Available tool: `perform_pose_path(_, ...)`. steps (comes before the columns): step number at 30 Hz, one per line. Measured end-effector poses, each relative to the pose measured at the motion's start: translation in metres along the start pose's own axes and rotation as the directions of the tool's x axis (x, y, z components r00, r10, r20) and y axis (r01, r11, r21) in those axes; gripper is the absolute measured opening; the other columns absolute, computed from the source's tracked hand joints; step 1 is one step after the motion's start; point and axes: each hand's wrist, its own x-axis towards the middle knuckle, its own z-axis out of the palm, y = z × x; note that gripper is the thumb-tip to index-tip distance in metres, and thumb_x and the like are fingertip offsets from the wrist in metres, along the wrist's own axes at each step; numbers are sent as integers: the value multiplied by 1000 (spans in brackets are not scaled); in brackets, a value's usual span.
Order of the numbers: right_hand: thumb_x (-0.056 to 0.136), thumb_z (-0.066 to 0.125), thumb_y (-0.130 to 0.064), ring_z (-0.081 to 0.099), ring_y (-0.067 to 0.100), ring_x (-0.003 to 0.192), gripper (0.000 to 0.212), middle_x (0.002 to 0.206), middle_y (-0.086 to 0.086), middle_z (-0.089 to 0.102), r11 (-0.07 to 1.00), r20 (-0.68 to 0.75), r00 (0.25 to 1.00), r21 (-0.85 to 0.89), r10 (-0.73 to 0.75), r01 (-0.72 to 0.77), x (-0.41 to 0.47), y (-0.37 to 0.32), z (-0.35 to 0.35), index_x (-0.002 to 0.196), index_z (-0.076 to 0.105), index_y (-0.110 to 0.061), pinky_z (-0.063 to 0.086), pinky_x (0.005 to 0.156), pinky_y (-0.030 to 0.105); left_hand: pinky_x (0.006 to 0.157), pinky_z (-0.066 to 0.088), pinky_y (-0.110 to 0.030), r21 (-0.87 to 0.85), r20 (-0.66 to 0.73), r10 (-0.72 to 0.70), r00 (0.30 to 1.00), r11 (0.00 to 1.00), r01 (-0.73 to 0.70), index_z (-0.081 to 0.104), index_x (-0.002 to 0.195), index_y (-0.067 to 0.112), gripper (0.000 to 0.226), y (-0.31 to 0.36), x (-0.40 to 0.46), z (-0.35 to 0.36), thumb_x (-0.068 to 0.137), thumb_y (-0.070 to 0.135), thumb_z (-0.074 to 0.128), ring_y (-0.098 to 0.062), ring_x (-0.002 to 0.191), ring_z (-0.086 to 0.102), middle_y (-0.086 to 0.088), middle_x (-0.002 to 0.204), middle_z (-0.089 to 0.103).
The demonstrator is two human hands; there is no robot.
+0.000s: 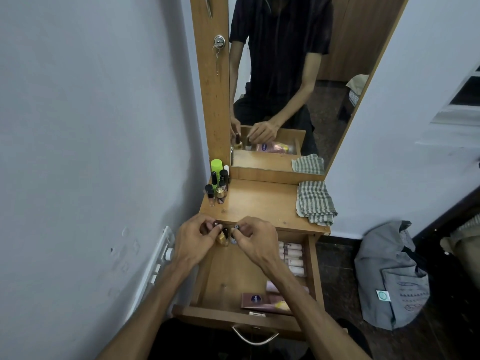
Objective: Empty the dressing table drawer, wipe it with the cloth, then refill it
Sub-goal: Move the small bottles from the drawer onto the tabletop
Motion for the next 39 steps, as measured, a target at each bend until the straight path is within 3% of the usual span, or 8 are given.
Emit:
perform_pose_path(5,80,73,-39,57,-8,55,12,73,-15,71,994,-81,994,80,-67,73,33,-31,-10,83,76,-28,38,51,5,60,45,-15,37,-30,75,997,997,-74,69,88,33,14,12,30,-20,82,31,81,0,69,60,19,74,64)
perform_pose_path(11,83,73,-42,52,-10,56,16,78,-13,74,1000,-48,999,23,-9,10,64,-54,3,88,78,-27,25,52,2,57,47,-18,137,-19,68,997,988,-65,72,93,28,12,11,58,-34,84,34,78,-2,69,59,17,79,65)
perform_pose_path(19,87,72,-40,69,11,72,20,82,-7,76,999,9,999,-26,42,-42,78,-59,20,96,78,-23,59,70,31,58,48,-21,219,0,30,1000,975,-29,74,93,24,11,1,75,-40,86,32,75,-5,69,59,11,83,67)
perform_pose_path(25,89,71,-42,71,14,79,23,88,-6,78,998,38,999,-61,30,-28,79,-54,25,101,78,-23,60,74,35,62,54,-26,219,-22,26,999,975,-21,73,94,24,11,2,79,-36,86,32,75,-8,66,60,11,82,68)
perform_pose_path(29,88,71,-42,72,15,84,25,90,-7,78,997,26,999,-56,45,-43,80,-53,26,103,78,-25,59,75,34,62,47,-24,212,-58,8,998,977,4,74,94,26,12,0,81,-36,83,32,76,-6,62,57,14,80,68)
perform_pose_path(34,86,75,-40,70,14,81,28,90,-7,77,999,22,999,-21,42,-42,74,-52,25,109,76,-25,60,74,34,67,57,-28,207,-37,7,999,978,1,74,103,25,20,-1,76,-34,87,37,75,-8,69,62,13,87,69)
perform_pose_path(39,86,74,-35,69,12,76,25,92,-9,76,1000,-35,999,6,11,-11,59,-47,19,109,77,-24,58,73,29,63,52,-25,184,-58,-44,997,982,54,71,110,24,30,0,62,-29,85,40,77,-11,73,62,11,90,69)
